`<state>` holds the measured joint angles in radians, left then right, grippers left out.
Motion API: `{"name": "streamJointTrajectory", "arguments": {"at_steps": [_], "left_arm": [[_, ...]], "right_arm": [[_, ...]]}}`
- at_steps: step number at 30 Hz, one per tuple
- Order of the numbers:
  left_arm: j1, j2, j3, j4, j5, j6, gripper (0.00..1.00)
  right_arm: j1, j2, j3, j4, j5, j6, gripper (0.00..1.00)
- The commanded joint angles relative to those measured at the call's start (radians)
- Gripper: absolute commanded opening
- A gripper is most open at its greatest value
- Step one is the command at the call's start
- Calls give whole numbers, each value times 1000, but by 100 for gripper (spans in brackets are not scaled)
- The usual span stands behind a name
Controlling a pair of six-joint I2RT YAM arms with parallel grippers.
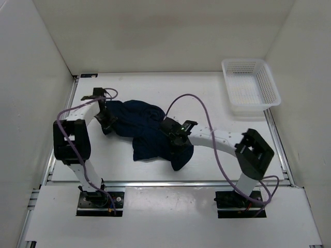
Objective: Fold and stack the shorts
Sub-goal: Flatten the shorts out
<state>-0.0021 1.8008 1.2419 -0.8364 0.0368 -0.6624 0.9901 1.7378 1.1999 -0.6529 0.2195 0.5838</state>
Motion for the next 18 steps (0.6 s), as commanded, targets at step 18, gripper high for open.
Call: {"name": "streamJointTrajectory", "arguments": {"at_steps": [18], "left_arm": [[-284,-211,813,-141,65,136,10]], "right_arm": [[-125,-471,420,-220,298,-156,0]]}}
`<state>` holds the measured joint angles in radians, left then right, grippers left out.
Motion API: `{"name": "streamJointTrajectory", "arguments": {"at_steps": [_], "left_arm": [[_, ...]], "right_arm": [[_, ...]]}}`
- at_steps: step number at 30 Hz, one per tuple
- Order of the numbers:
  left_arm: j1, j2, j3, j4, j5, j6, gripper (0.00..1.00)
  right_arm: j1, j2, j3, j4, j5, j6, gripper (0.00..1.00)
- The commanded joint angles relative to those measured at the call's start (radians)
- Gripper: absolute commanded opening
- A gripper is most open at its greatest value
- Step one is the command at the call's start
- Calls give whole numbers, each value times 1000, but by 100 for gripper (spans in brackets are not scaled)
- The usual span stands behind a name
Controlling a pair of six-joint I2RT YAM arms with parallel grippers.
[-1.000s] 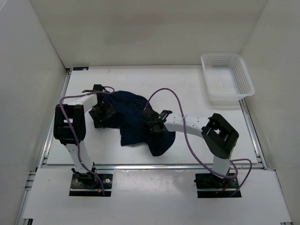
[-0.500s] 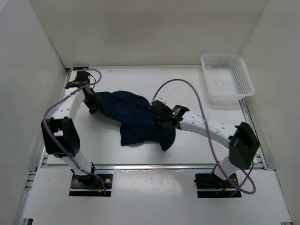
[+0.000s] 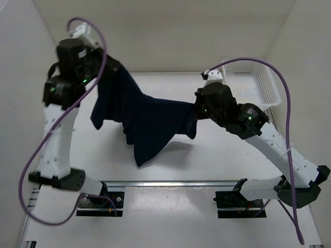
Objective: Fold and stack the shorts
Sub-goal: Flatten the shorts out
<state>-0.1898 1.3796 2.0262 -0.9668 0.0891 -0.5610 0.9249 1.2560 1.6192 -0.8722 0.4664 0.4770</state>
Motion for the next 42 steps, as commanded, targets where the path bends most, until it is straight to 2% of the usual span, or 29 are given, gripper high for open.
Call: {"name": "streamJointTrajectory", "arguments": {"at_steps": [1,3,5,6,7,8,9,10,11,12,13,14,16,18,19,20,21,22,23,25,27,28,29,30,31,33,34,36,42], "left_arm": [[-124,272,114,-10,2,48,10],[-192,404,228,-10,-28,49,10],[-215,621,432,-25,-48,62,14],[-215,700,518,-94,-39,62,30],[-215,843,687,-134,-19,62,51],[-215,895,750,-173,7,47,68],[-203,918,773,-196,55,36,83],[-203,889,705,-182,70,36,88],[-203,842,630,-155,70,36,92],[-203,785,547,-121,29,36,100],[-203,726,467,-93,11,47,100],[-203,616,339,-78,-3,56,100],[-194,517,226,-78,-58,65,100],[-203,370,35,-105,-100,76,89],[-217,321,-42,-105,-100,76,78],[-226,221,-205,-105,-100,56,62],[-226,173,-293,-89,-91,43,32],[-226,126,-378,-60,-56,27,18],[-226,43,-540,-40,-34,12,10],[-226,-26,-691,-1,30,-33,10],[-237,-94,-868,54,41,-86,10],[-246,-106,-914,66,57,-103,20],[-246,-116,-951,79,72,-120,80],[-246,-126,-1013,117,83,-144,100],[-246,-126,-1037,141,104,-154,100],[-246,-91,-1061,181,146,-165,100],[-255,-73,-1070,213,146,-165,100],[-267,-28,-1071,234,146,-165,100],[-267,127,-1031,275,113,-174,100]], "right_arm": [[-90,11,-16,53,25,-49,0],[-208,34,-82,119,-35,-74,0],[-359,78,-114,205,-104,-83,0],[-410,101,-125,225,-189,-83,0],[-460,130,-125,242,-245,-83,0],[-544,217,-98,222,-302,-92,3],[-576,271,-61,179,-352,-110,13],[-607,349,21,88,-377,-110,27],[-607,350,22,78,-377,-110,31],[-607,350,10,87,-335,-120,41],[-594,305,-20,105,-318,-120,70],[-583,281,-89,139,-318,-120,78],[-583,222,-143,139,-295,-100,81],[-574,180,-227,139,-285,-80,81],[-574,131,-261,139,-285,-66,79],[-574,106,-297,148,-307,-66,75],[-563,56,-367,148,-342,-49,71],[-552,33,-404,148,-357,-40,66],[-552,11,-439,148,-371,-25,56],[-537,-36,-537,148,-394,12,46],[-537,-58,-602,148,-445,40,30],[-537,-73,-631,157,-462,55,26],[-546,-73,-686,167,-483,81,25],[-560,-82,-711,199,-545,92,29],[-560,-83,-731,219,-581,101,40],[-587,-67,-772,258,-639,127,74],[-587,-57,-772,288,-656,136,79],[-587,-24,-783,300,-681,147,85],[-569,16,-783,331,-695,156,87]]}}
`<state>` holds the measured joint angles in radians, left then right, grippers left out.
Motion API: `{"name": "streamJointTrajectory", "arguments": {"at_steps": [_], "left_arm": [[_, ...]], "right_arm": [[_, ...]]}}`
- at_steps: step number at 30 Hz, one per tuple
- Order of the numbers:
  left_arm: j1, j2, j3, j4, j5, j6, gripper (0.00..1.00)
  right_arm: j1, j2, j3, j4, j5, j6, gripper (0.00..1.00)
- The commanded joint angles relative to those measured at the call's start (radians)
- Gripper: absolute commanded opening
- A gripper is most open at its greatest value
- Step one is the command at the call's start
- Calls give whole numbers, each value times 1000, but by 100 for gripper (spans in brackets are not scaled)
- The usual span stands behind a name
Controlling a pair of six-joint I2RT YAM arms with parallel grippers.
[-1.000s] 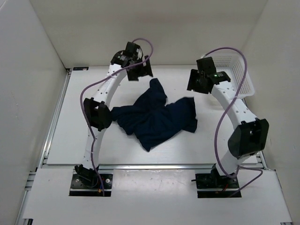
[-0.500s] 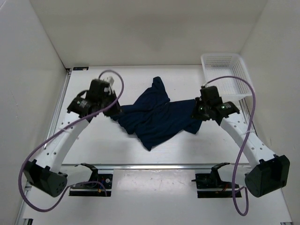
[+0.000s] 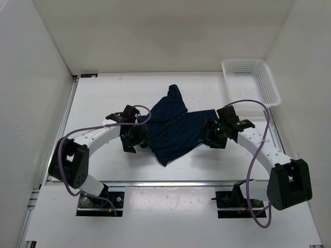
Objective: Fold and stack the shorts
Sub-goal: Flatten the shorts out
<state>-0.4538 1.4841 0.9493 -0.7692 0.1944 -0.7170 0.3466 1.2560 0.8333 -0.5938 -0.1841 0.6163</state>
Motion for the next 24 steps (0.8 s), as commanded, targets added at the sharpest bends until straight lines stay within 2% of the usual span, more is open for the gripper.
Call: {"name": "streamJointTrajectory", "arguments": {"at_steps": [1,5,7,8,9,10,11,16,20,23,24], "left_arm": [[-3,63,57,77,-6,-18,100],[-3,200,153,88,-35,4,100],[-3,232,178,88,-45,16,84],[-3,232,187,88,-46,30,73],[-3,220,198,88,-68,30,51],[9,205,207,61,-85,30,16],[20,173,233,0,-107,30,10],[20,87,371,-231,-277,62,10],[20,68,486,-358,-305,94,10],[20,126,586,-395,-305,119,10],[20,152,615,-407,-305,128,10]], "right_arm": [[9,16,3,52,-29,17,87],[-17,43,-7,71,3,26,88],[-41,75,-7,80,23,26,88],[-72,86,3,80,23,26,87],[-86,98,3,92,23,26,87],[-99,111,3,92,23,7,87],[-127,143,15,101,23,-3,85],[-158,246,46,127,-20,-26,82],[-126,328,84,160,-34,-17,77],[-78,394,108,198,-44,9,60],[-64,408,118,209,-45,19,49]]}}
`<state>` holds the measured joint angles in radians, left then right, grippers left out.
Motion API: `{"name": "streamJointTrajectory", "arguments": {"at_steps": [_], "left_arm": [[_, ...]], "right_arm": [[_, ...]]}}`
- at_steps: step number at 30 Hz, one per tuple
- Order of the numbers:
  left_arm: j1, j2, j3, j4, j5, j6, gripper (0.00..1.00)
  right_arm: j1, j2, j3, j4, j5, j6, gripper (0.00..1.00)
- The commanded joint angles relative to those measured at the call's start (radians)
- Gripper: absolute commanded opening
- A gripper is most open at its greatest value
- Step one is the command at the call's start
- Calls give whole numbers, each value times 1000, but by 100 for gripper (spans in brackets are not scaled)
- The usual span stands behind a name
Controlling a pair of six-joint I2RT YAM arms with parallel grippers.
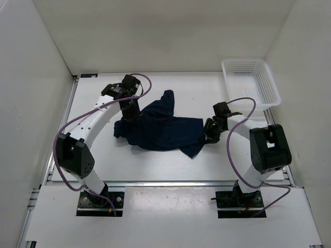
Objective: Fold and stack the shorts
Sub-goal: Flatten the shorts out
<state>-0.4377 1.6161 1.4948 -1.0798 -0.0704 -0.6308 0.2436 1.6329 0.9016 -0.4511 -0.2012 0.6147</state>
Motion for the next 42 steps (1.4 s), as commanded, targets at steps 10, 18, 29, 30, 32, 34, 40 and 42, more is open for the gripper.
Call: {"name": "streamJointTrajectory", "arguments": {"at_steps": [10,18,29,30,32,34,40,42], "left_arm": [[25,508,654,-313,-170,125,97],[158,66,210,-134,-96,83,79],[203,1,-280,224,267,88,100],[188,36,-280,233,267,88,98],[175,67,-266,244,267,79,94],[165,112,-234,253,267,79,82],[165,183,-88,196,252,100,10],[174,183,52,140,186,100,10]], "right_arm": [[247,29,151,2,112,45,51],[364,-224,-13,-104,378,45,77],[536,-89,45,-94,356,45,85],[546,-73,54,-93,356,45,84],[559,-26,66,-72,356,45,80],[559,7,66,-63,368,55,59],[520,65,192,-113,446,37,0],[476,53,264,-164,500,-12,0]]}}
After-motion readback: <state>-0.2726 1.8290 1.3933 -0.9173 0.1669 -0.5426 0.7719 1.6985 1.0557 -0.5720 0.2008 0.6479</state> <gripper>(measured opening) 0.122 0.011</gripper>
